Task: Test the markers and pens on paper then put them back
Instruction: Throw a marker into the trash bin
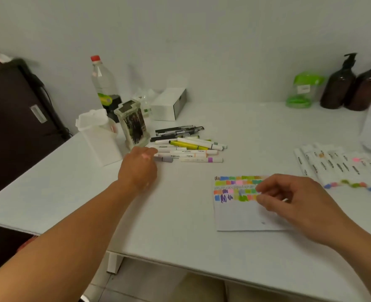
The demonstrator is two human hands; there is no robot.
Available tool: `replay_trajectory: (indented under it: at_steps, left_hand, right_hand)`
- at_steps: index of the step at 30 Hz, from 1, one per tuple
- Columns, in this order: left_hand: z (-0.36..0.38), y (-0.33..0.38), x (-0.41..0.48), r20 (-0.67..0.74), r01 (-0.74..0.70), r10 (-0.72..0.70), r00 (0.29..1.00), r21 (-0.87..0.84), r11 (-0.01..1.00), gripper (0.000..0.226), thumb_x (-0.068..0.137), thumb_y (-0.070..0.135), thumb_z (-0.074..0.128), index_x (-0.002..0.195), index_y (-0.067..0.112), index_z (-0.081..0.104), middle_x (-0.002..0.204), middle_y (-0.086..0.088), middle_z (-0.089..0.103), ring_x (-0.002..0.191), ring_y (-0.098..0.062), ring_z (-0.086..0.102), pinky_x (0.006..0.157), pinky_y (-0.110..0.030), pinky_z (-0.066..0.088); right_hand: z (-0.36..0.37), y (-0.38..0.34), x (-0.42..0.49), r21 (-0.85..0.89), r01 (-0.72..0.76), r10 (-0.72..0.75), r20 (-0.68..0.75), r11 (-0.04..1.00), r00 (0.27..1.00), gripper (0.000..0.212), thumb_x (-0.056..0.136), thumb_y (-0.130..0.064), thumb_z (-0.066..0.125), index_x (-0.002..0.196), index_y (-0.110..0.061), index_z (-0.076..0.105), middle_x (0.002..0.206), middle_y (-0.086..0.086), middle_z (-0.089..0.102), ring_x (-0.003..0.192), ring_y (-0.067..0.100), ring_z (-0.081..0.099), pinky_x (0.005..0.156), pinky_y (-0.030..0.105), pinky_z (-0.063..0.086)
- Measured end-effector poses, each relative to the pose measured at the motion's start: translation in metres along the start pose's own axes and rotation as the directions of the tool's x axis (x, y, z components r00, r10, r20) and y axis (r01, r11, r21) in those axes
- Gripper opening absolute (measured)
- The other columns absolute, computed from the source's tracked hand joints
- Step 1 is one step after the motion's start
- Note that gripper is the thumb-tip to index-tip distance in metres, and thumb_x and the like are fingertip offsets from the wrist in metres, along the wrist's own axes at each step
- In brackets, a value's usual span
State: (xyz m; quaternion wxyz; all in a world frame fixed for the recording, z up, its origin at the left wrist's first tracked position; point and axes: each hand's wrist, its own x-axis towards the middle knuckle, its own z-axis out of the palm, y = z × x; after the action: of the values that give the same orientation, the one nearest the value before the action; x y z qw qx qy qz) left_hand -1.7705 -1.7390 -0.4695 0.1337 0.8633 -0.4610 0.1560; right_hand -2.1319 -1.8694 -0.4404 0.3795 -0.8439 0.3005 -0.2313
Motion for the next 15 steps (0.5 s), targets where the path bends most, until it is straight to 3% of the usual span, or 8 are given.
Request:
replay_trajectory:
  at_steps: [6,11,13,15]
  left_hand:
    - [0.009,-0.008,0.005,-0.022,-0.031,0.032,0.999,0.049,0.998,0.029,0.095,0.018,0.056,0.12,0.02,0.069,0.113,-0.006,0.068,0.107,-0.029,0.057,0.094,-0.045,0.048]
    - [-0.004,0.003,-0.009,0.046,-0.085,0.085,0.995,0.0,0.996,0.022,0.097,0.022,0.06,0.113,0.024,0.074,0.108,-0.002,0.069,0.099,-0.023,0.059,0.089,-0.042,0.05]
    - [-0.013,0.021,-0.017,0.061,-0.092,0.099,0.993,-0.103,0.99,0.019,0.096,0.021,0.062,0.112,0.023,0.072,0.107,0.001,0.071,0.096,-0.019,0.061,0.085,-0.036,0.051]
    - [-0.027,0.048,-0.023,0.065,-0.024,0.049,0.997,-0.347,0.938,0.012,0.094,0.026,0.066,0.105,0.03,0.07,0.097,0.014,0.071,0.084,-0.007,0.062,0.072,-0.018,0.049]
  right_hand:
    - [0.009,0.005,0.005,0.079,-0.007,0.006,0.008,0.997,1.0,0.021,0.082,-0.024,0.082,0.082,-0.043,0.074,0.078,-0.013,0.073,0.07,0.004,0.067,0.063,0.01,0.048]
    - [0.013,0.004,0.004,0.077,-0.016,0.014,0.019,0.997,1.0,0.022,0.082,-0.025,0.081,0.086,-0.046,0.074,0.082,-0.016,0.074,0.075,0.005,0.068,0.064,0.011,0.049]
    - [0.014,0.004,0.004,0.075,-0.022,0.021,0.015,0.997,1.0,0.018,0.082,-0.025,0.081,0.084,-0.043,0.076,0.082,-0.015,0.075,0.076,0.005,0.069,0.064,0.011,0.05]
    - [0.017,0.002,0.005,0.073,-0.027,0.027,0.004,0.997,1.0,0.016,0.083,-0.023,0.082,0.082,-0.038,0.077,0.082,-0.016,0.074,0.075,0.004,0.068,0.064,0.011,0.05]
